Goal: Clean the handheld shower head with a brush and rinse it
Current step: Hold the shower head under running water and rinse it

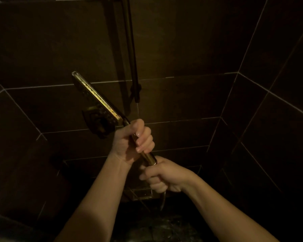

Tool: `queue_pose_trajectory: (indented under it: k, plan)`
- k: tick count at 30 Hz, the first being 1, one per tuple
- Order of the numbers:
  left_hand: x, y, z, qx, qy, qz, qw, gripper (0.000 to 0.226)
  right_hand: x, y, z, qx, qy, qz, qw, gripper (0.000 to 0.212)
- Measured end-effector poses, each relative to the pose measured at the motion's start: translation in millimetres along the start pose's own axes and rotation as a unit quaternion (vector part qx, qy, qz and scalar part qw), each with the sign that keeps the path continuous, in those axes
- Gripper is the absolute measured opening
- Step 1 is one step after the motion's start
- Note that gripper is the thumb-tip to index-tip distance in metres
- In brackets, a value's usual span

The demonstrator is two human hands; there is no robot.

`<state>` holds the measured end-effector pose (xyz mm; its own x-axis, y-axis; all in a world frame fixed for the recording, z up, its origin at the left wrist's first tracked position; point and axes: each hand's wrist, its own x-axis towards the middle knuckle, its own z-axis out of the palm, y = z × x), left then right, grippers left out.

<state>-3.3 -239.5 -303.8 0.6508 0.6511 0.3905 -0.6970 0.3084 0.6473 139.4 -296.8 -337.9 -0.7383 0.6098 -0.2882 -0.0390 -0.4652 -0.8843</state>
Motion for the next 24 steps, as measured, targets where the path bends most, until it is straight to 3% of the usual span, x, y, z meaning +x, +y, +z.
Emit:
queue_pose_trajectory:
  k: [2, 5, 7, 9, 12, 14, 16, 19, 21, 24]
  plan:
    - [4.7, 1.6, 1.5, -0.020, -0.004, -0.017, 1.000, 0.040, 0.4, -2.7, 0.7, 0.020, -0.011, 0.009, 1.000, 0.040]
    - [8.9, -3.8, 5.6, 0.062, 0.156, -0.023, 0.986, 0.050, 0.9, -2.0, -2.3, -0.006, 0.074, -0.001, 0.997, 0.029]
    - [11.9, -15.3, 13.3, 0.118, 0.325, 0.004, 0.938, 0.051, 0.5, 0.3, -3.3, -0.115, 0.190, -0.022, 0.975, 0.011]
    - [16.9, -28.6, 18.0, 0.128, 0.470, 0.058, 0.871, 0.045, 3.5, 4.8, -2.2, -0.230, 0.310, -0.051, 0.921, 0.008]
    - [24.5, -38.8, 22.6, 0.145, 0.545, 0.115, 0.818, 0.032, 8.5, 11.3, 3.0, -0.280, 0.387, -0.090, 0.874, 0.019]
    - [25.3, -40.9, 21.8, 0.167, 0.544, 0.111, 0.815, 0.031, 8.0, 11.0, 2.4, -0.277, 0.378, -0.092, 0.879, 0.018]
    - [23.1, -36.4, 17.7, 0.167, 0.512, 0.064, 0.840, 0.036, 4.2, 6.8, -2.5, -0.253, 0.347, -0.088, 0.899, 0.015]
    - [20.1, -17.4, 9.1, 0.117, 0.375, -0.031, 0.919, 0.030, -3.5, 1.5, -10.5, -0.164, 0.256, -0.057, 0.951, 0.005]
    - [18.3, -3.5, 3.3, 0.085, 0.285, -0.032, 0.954, 0.024, -7.9, 0.0, -13.9, -0.060, 0.170, -0.033, 0.983, 0.013]
    - [17.4, 1.8, -3.6, 0.054, 0.173, -0.024, 0.983, 0.026, -9.9, -1.2, -14.8, 0.064, 0.013, 0.004, 0.998, 0.034]
